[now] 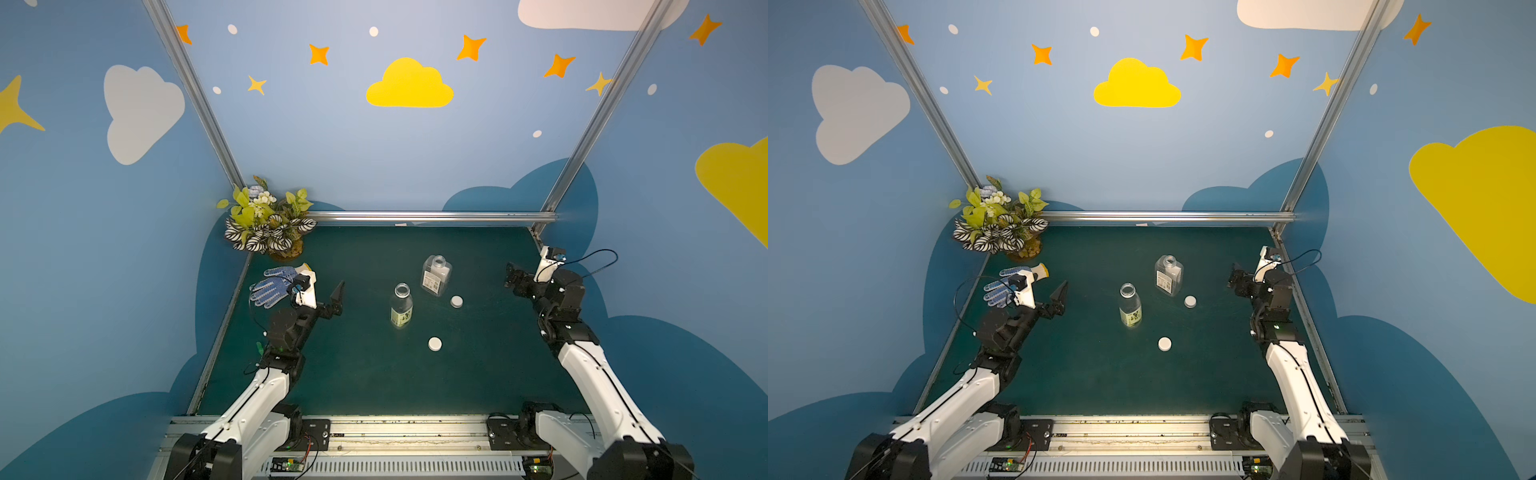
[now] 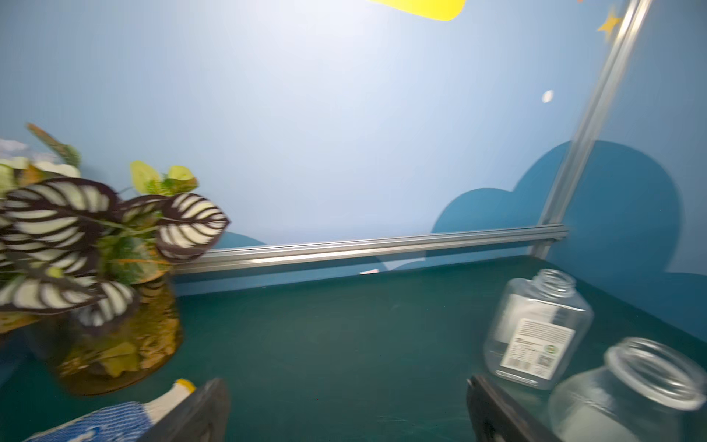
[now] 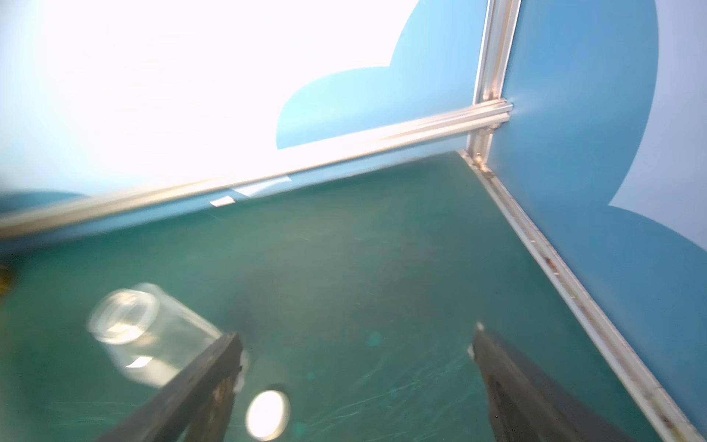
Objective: Screw on the bottle caps
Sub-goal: Pick up the plastic bottle at the center of the board.
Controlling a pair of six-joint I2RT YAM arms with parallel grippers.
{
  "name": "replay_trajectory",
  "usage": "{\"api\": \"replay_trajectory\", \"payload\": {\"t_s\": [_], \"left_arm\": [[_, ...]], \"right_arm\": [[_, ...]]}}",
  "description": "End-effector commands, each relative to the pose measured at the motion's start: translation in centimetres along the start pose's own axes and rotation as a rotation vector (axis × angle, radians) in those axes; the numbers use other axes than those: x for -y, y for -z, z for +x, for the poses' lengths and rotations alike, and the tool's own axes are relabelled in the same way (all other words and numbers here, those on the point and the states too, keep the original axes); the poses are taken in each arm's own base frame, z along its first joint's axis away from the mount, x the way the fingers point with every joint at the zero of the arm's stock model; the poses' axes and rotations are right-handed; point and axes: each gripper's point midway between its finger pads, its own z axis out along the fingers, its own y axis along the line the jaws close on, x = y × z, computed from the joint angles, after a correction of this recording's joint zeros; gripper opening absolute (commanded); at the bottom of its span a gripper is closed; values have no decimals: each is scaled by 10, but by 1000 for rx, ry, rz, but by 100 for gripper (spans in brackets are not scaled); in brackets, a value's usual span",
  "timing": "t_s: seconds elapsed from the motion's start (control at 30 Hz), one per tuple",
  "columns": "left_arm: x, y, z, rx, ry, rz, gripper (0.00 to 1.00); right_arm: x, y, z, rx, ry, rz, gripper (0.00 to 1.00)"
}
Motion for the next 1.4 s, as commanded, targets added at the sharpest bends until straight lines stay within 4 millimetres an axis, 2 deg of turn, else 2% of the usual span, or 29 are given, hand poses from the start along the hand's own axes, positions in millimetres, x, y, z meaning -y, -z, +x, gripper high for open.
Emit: {"api": "replay_trajectory", "payload": {"t_s": [0.0,0.07,0.17,0.33,0.47,0.5,0.63,0.83,1.07,1.37], "left_arm": [[42,3,12,-44,58,162,100],[68,7,19,-40,22,238,100],[91,12,33,-37,8,308,100],[128,9,57,-60,-18,440,100],[150,-1,75,-49,-47,516,100],[153,-5,87,-70,-53,525,100],[167,-20,110,-90,-116,553,100],[168,-39,117,-88,-160,519,100],[167,-51,136,-131,-160,506,100],[146,-63,142,-154,-127,453,100]], "right_arm": [[-13,19,21,-124,-167,-69,98],[-21,33,14,-127,-203,-100,98],[-28,48,7,-146,-217,-122,98],[-33,58,10,-209,-212,-130,98],[-35,60,13,-233,-213,-136,98],[-35,60,13,-234,-211,-136,98],[-36,62,12,-229,-193,-144,98],[-36,67,10,-215,-171,-147,98],[-36,68,8,-190,-153,-153,98],[-37,66,12,-192,-139,-162,98]]}}
